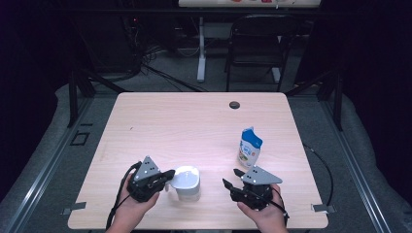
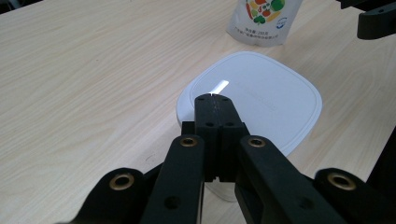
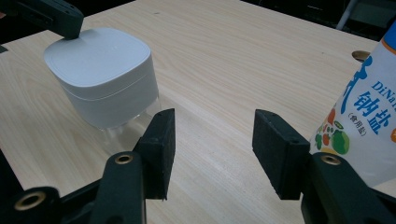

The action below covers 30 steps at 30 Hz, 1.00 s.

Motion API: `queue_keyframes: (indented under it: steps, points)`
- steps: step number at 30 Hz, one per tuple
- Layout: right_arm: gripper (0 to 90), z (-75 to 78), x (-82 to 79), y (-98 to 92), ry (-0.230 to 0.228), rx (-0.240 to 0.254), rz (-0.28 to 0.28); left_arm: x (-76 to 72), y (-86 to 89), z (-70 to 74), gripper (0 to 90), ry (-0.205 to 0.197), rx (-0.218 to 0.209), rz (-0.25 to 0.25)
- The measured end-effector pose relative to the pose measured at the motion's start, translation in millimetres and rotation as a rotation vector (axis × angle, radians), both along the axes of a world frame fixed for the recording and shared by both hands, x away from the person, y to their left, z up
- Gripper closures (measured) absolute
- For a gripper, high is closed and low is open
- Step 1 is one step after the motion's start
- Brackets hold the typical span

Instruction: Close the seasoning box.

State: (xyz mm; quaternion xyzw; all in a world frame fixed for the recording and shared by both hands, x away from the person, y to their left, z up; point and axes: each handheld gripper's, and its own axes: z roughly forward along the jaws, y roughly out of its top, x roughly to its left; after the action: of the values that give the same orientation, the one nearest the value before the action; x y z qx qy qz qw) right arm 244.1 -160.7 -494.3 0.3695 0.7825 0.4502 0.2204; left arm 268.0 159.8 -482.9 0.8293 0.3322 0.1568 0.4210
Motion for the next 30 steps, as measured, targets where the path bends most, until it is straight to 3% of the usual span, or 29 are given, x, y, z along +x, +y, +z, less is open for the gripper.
queue_keyframes:
  steps: [23, 30]
  points:
    - [49.0, 3.3, 2.6, 1.7, 0.003, -0.007, 0.001, 3.0, 0.2, 2.0, 90.0, 0.008, 0.019, -0.004]
    - [48.7, 3.0, 3.7, 9.9, 0.004, -0.005, 0.012, 3.5, 1.2, 2.8, 90.0, 0.013, 0.024, -0.002]
